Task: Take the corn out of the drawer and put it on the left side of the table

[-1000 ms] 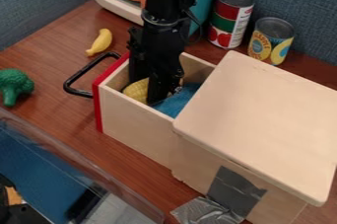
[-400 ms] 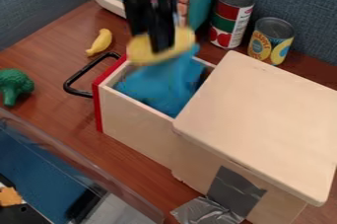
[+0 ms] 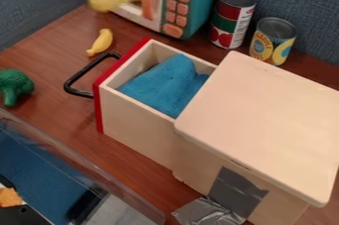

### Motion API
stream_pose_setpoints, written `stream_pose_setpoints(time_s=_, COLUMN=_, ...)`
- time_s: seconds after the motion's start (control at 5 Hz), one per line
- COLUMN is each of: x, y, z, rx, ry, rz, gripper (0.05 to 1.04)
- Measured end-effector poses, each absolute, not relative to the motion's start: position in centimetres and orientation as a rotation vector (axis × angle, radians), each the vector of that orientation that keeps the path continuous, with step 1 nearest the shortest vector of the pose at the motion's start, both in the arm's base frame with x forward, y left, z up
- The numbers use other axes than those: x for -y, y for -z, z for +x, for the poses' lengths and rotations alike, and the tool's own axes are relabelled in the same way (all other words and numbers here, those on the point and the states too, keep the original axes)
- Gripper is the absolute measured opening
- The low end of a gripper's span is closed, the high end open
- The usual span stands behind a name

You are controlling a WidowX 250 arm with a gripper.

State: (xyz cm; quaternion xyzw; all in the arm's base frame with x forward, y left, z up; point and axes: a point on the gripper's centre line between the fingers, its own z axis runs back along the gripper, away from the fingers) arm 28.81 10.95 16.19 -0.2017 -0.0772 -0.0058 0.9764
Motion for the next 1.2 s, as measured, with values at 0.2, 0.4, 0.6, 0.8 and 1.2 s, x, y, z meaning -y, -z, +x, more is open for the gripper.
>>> stream_pose_setpoints(time_s=0.2, x=-15.5, y=-15.1, z=27.9, rx=0.161, ry=-0.170, rz=-0.319, gripper=0.560)
stream_pose_setpoints(time_s=0.4, x=-19.1, y=-13.8, z=26.8, rx=0.155, ry=-0.290, rz=-0.261, gripper=0.560)
stream_pose_setpoints(time_s=0.6, x=-22.6, y=-11.9, z=26.0, rx=0.167, ry=-0.380, rz=-0.141, gripper=0.561)
stream_pose_setpoints(time_s=0.8, x=-24.6, y=-8.6, z=26.1, rx=0.165, ry=-0.435, rz=-0.092, gripper=0.560)
stream_pose_setpoints(time_s=1.2, x=-25.3, y=-3.1, z=26.5, rx=0.124, ry=-0.491, rz=-0.091, gripper=0.561)
